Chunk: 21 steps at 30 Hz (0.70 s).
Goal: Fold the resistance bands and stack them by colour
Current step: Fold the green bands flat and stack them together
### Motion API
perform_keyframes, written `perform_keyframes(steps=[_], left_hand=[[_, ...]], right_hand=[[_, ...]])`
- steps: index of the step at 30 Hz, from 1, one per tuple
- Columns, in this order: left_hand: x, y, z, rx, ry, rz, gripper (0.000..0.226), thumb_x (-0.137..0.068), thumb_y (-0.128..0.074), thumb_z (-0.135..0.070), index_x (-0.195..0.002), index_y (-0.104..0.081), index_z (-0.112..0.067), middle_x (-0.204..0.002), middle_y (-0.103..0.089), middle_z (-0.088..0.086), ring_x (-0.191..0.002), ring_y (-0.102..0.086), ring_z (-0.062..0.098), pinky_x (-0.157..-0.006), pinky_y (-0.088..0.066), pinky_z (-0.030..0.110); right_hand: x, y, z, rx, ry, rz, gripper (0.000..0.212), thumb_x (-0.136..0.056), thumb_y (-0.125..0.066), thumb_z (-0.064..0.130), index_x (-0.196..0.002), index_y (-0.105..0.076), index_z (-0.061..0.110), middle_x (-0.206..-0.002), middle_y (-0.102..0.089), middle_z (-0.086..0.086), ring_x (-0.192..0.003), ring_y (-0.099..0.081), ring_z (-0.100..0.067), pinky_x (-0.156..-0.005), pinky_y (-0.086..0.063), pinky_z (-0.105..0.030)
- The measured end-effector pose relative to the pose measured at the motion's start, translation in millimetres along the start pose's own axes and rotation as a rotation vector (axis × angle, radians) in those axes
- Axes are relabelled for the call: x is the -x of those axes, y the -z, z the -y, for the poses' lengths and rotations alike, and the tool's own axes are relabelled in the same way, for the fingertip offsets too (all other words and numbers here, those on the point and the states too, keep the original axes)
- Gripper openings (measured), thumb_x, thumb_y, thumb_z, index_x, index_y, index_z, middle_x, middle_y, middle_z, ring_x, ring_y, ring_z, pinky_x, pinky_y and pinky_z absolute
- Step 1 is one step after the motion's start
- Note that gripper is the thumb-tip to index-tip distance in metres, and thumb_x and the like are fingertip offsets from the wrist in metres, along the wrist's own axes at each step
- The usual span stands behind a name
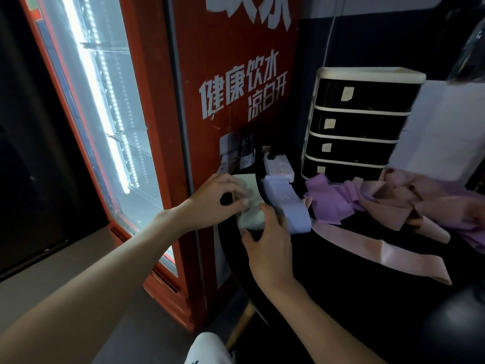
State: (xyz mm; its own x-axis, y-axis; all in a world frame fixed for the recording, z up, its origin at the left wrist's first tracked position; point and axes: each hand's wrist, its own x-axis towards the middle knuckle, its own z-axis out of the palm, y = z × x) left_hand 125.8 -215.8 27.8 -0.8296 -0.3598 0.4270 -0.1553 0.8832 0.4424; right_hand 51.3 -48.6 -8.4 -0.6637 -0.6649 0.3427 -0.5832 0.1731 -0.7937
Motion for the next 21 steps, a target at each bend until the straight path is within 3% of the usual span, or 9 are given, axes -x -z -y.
perform_keyframes(steps=[5, 8, 17, 21], left_hand=[[4.1, -3.1, -2.8, -0.018, -0.017, 0.004, 0.018, -0.093, -0.063, -0.040, -0.106, -0.070, -0.029, -0.118, -0.058, -0.012, -0.117, -0.045, 0.004, -0.102, -0.029, 0.022], [5.7, -4.5, -6.0, -0.029, -0.014, 0.004, 0.019, -0.093, -0.062, -0.039, -0.106, -0.070, -0.028, -0.117, -0.060, -0.010, -0.115, -0.046, 0.004, -0.101, -0.030, 0.020], [6.7, -0.1, -15.7, -0.073, -0.004, 0.051, 0.018, -0.094, -0.060, -0.041, -0.107, -0.067, -0.032, -0.117, -0.059, -0.010, -0.114, -0.046, 0.004, -0.098, -0.027, 0.013], [8.7, -2.4, -17.1, -0.082, -0.009, 0.054, 0.018, -0.095, -0.060, -0.038, -0.109, -0.067, -0.030, -0.115, -0.059, -0.010, -0.110, -0.046, 0.001, -0.096, -0.029, 0.010]], right_hand=[[4.6, 4.6, 1.0, 0.019, 0.009, 0.051, 0.060, -0.087, -0.070, 0.019, -0.137, -0.039, 0.030, -0.127, -0.040, 0.000, -0.106, -0.057, -0.020, -0.092, -0.051, -0.031], [11.8, 7.8, 0.9, 0.050, 0.014, 0.073, 0.063, -0.089, -0.067, 0.021, -0.142, -0.034, 0.030, -0.130, -0.036, -0.001, -0.107, -0.056, -0.022, -0.093, -0.051, -0.038], [13.4, 30.0, 3.3, 0.039, 0.011, 0.049, 0.060, -0.086, -0.068, 0.018, -0.139, -0.039, 0.024, -0.128, -0.040, -0.002, -0.095, -0.061, -0.022, -0.081, -0.056, -0.039], [16.0, 37.7, 2.3, 0.060, 0.008, 0.070, 0.061, -0.087, -0.067, 0.019, -0.140, -0.038, 0.022, -0.130, -0.039, -0.002, -0.097, -0.060, -0.021, -0.082, -0.055, -0.035]])
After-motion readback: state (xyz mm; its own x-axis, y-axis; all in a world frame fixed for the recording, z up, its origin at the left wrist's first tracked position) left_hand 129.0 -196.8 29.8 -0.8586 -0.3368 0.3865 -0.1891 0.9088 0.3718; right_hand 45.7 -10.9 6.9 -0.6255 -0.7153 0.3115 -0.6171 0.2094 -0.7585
